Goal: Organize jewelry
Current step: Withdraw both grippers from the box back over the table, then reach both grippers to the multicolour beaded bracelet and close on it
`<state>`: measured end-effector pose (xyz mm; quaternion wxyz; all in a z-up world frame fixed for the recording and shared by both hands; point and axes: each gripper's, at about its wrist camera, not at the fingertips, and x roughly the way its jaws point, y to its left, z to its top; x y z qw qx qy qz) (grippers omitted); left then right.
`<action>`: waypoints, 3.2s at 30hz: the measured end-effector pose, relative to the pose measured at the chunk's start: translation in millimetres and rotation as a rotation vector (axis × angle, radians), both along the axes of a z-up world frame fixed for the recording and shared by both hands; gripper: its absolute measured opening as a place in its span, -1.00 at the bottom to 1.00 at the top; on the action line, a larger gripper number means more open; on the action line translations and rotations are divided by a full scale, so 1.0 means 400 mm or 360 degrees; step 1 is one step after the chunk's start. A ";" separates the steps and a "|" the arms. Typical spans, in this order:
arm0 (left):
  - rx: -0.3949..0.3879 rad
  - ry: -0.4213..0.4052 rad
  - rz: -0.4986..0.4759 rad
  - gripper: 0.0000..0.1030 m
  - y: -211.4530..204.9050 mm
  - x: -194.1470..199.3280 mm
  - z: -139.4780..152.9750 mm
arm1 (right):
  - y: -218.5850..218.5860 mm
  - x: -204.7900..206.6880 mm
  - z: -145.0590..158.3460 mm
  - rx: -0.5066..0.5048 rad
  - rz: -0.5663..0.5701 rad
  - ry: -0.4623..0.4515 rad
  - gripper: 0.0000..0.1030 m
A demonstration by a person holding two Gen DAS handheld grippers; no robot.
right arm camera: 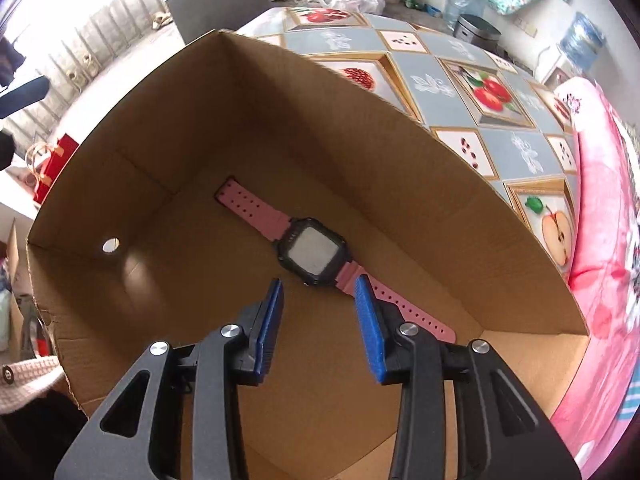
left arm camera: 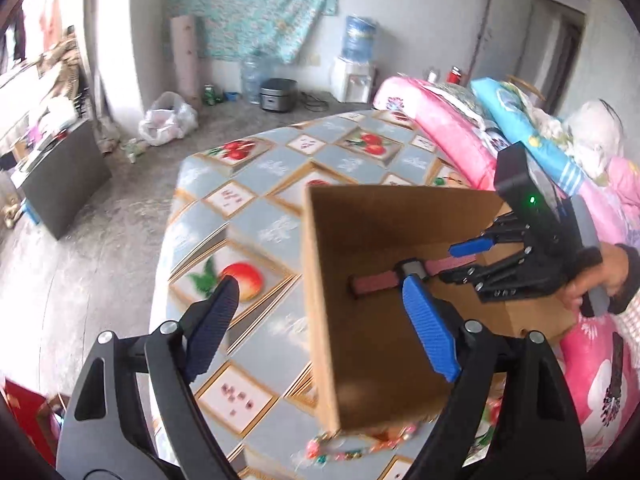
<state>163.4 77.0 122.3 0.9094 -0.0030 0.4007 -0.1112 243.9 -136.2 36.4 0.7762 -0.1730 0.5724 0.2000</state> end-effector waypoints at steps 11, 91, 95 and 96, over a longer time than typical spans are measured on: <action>-0.0082 0.0141 0.0163 0.67 0.126 -0.232 -0.185 | 0.066 0.060 -0.093 -0.0273 0.0040 0.0030 -0.28; 0.0163 0.0207 0.0069 0.83 0.006 -0.257 -0.332 | 0.097 -0.623 -0.028 0.0538 -0.0478 -0.0502 0.60; 0.0225 0.0201 0.0077 0.74 -0.022 -0.219 -0.354 | 0.096 -0.629 -0.023 0.0543 -0.0484 -0.0503 0.60; 0.0256 0.0218 0.0059 0.68 -0.031 -0.218 -0.364 | 0.095 -0.630 -0.022 0.0542 -0.0487 -0.0507 0.60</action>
